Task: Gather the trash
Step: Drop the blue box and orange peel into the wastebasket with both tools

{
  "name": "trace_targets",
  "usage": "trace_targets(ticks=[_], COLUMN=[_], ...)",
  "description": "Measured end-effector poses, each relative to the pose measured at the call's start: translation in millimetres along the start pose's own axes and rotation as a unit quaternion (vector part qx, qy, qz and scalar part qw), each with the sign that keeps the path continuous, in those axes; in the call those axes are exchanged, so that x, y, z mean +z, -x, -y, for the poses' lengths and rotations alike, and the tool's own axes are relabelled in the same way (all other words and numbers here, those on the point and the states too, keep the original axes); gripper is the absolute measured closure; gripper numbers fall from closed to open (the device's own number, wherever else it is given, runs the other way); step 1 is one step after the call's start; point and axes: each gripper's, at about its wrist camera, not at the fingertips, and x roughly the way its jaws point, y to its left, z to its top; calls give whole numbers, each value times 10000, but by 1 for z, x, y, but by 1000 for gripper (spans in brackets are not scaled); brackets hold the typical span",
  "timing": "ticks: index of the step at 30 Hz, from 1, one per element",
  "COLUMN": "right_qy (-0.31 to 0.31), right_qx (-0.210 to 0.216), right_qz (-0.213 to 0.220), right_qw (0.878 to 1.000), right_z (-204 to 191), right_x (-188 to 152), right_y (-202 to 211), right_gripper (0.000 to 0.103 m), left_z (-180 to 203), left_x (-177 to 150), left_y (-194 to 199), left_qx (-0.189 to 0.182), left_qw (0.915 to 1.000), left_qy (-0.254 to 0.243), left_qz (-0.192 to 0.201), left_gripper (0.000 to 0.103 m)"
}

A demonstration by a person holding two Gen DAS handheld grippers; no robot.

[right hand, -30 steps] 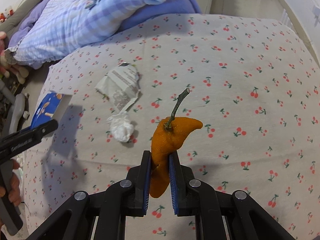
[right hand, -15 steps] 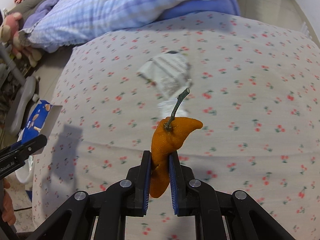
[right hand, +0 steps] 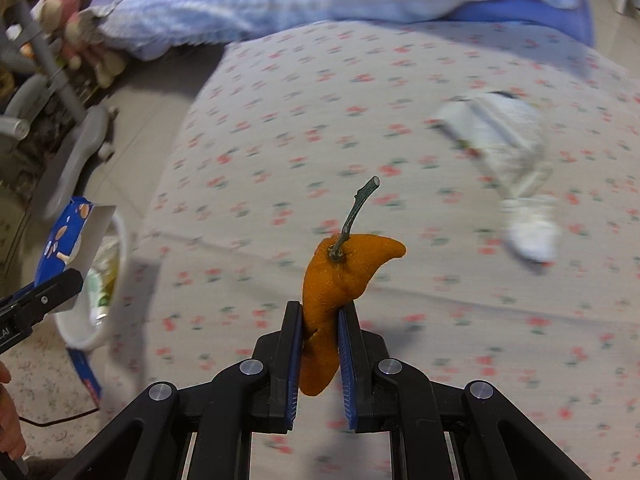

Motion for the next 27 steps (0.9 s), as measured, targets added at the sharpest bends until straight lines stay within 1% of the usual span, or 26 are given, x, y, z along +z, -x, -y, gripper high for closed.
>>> trace_targets(ticks=[4, 8, 11, 13, 14, 15, 19, 21, 27], right_qy=[203, 335, 423, 481, 518, 559, 658, 674, 762], right_qx=[132, 254, 312, 359, 384, 401, 444, 492, 689], right_qz=[-127, -232, -257, -275, -286, -298, -343, -377, -439], right_qw=[9996, 9988, 9983, 9978, 9975, 9972, 9963, 9958, 9937], right_z=[-34, -61, -78, -89, -95, -100, -116, -124, -149], right_x=[1, 4, 5, 6, 6, 6, 6, 7, 9], right_y=[-18, -34, -43, -47, -50, -53, -61, -66, -80], right_gripper=[88, 88, 88, 88, 88, 88, 88, 88, 88], left_z=[-38, -63, -77, -82, -85, -88, -103, -108, -118], left_x=[-1, -1, -1, 1, 0, -1, -6, -8, -14], left_y=[2, 1, 0, -2, -4, -4, -4, -3, 7], left_qx=[73, 213, 234, 356, 468, 529, 494, 539, 694], left_qw=[9996, 9991, 9988, 9986, 9980, 9976, 9963, 9959, 9951], left_qy=[260, 362, 427, 395, 395, 439, 659, 666, 682], left_qz=[-44, -56, -43, -74, -125, -123, -252, -273, -161], left_gripper=[34, 34, 32, 24, 15, 9, 8, 8, 8])
